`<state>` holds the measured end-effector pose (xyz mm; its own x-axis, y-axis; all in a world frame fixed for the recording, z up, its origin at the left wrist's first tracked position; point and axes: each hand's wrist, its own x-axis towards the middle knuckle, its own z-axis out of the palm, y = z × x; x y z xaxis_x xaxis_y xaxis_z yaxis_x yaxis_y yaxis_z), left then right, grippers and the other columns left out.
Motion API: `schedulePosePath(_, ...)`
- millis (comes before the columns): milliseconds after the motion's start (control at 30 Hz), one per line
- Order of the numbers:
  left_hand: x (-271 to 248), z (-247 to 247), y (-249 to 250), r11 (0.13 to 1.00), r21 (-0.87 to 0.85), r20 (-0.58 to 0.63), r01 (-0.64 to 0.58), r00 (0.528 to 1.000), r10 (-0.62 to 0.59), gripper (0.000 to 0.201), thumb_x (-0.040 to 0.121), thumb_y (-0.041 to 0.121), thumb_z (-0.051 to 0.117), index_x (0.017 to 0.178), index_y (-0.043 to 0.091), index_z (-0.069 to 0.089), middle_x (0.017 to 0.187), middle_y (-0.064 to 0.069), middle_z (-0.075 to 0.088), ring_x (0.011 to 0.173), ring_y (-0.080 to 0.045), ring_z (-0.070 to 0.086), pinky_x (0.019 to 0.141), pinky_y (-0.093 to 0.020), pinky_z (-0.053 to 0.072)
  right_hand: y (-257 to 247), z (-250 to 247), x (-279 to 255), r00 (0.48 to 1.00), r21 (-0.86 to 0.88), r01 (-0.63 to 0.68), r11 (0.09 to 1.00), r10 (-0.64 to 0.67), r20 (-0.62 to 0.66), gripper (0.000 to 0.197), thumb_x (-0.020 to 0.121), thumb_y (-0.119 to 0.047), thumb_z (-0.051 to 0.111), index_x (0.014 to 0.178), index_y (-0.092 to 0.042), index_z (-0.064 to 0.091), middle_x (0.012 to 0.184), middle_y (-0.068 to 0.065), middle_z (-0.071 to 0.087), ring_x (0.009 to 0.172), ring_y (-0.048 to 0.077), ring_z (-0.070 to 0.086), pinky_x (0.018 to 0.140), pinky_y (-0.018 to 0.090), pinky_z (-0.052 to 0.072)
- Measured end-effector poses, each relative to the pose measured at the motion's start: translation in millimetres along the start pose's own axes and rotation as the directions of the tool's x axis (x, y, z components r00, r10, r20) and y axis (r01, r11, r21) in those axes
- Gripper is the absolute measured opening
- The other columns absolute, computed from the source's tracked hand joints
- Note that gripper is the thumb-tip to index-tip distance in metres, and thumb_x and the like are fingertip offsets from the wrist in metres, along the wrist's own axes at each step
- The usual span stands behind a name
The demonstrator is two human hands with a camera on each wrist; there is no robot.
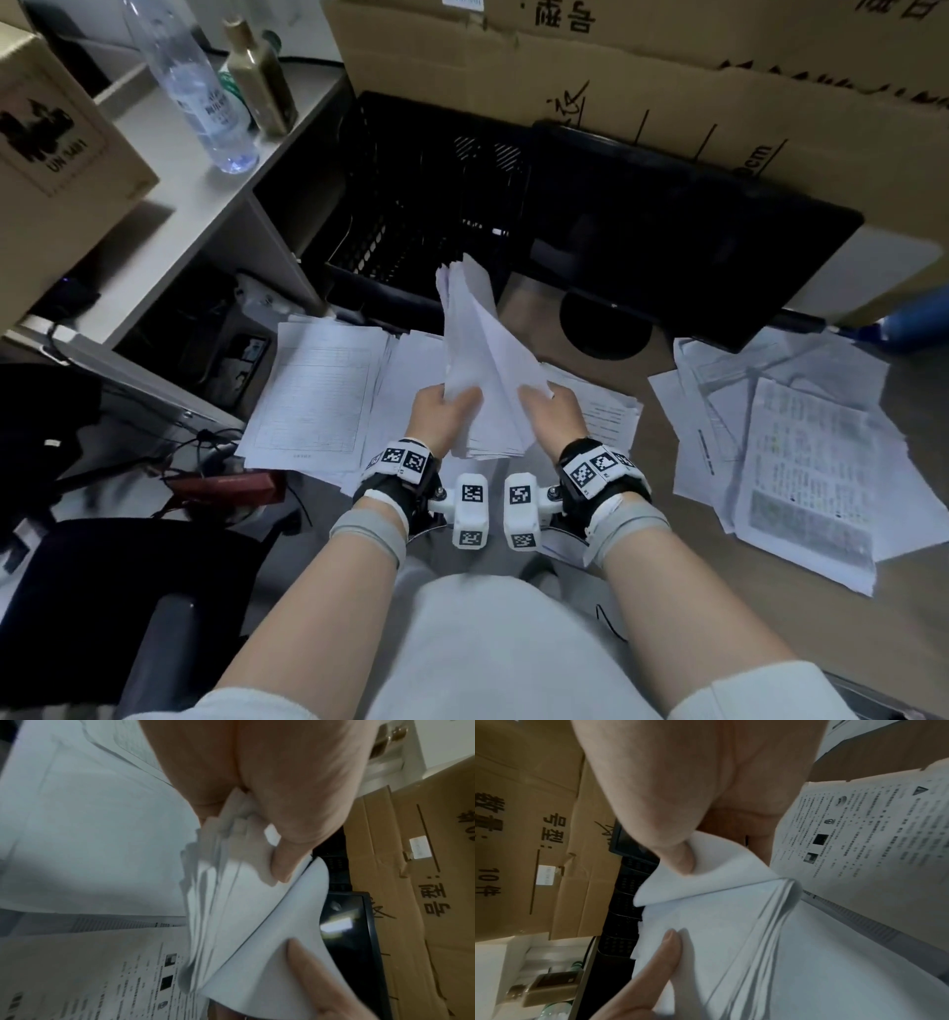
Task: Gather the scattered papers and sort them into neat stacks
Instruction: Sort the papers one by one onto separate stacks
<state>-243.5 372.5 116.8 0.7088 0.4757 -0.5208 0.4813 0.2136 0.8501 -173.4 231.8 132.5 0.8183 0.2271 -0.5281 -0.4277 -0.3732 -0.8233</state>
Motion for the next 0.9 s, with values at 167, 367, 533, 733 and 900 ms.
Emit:
schedulePosePath(167,-6,-33,-12,0.999,-0.051,-0.184,0.002,0.983,-0.012,0.023,0.073,0.029,0.064,0.083,0.008,0.062,0.077,-0.01,0.056,0.072,-0.019,0.052,0.067,-0.036,0.042,24,13,11,0.978,-0.123,-0.007,0.992,-0.019,-0.21,0.027,0.099,-0.028,0.047,0.097,-0.007,0.063,0.097,0.01,0.064,0.09,0.03,0.057,0.079,0.032,0.04)
schedulePosePath(367,-4,-84,-26,0.999,0.037,-0.371,0.039,0.929,-0.022,0.02,0.079,0.028,0.063,0.069,0.011,0.062,0.065,-0.005,0.058,0.064,-0.021,0.053,0.067,-0.035,0.046,13,49,7,0.953,-0.203,0.046,0.978,-0.104,-0.284,0.034,0.104,-0.029,0.039,0.109,-0.012,0.068,0.108,0.012,0.069,0.099,0.035,0.061,0.076,0.032,0.04)
schedulePosePath(533,8,-102,-16,1.0,0.003,-0.343,-0.008,0.939,0.008,0.017,0.085,0.023,0.066,0.084,0.007,0.071,0.08,-0.006,0.071,0.077,-0.025,0.066,0.075,-0.037,0.054,-7,72,2,0.968,-0.131,0.238,0.962,-0.246,-0.052,0.03,0.101,-0.033,0.045,0.119,-0.026,0.067,0.106,-0.005,0.07,0.096,0.014,0.062,0.084,0.028,0.047)
schedulePosePath(733,17,-99,16,0.994,-0.016,-0.178,-0.108,0.979,0.104,0.023,0.094,0.036,0.07,0.083,0.016,0.07,0.071,0.008,0.071,0.064,-0.002,0.066,0.061,-0.021,0.051,-17,104,-6,0.855,-0.171,0.376,0.911,-0.271,0.442,0.04,0.096,-0.044,0.058,0.136,-0.046,0.054,0.16,-0.017,0.024,0.142,-0.002,0.02,0.112,0.021,0.015)
schedulePosePath(900,29,-118,14,0.995,-0.018,-0.199,-0.102,0.975,0.097,0.013,0.084,0.016,0.075,0.083,0.004,0.073,0.083,-0.013,0.076,0.072,-0.021,0.067,0.067,-0.038,0.056,-28,112,-9,0.884,-0.043,0.241,0.97,-0.201,0.422,0.042,0.088,-0.053,0.066,0.127,-0.04,0.064,0.155,-0.018,0.032,0.141,-0.001,0.029,0.113,0.027,0.025)
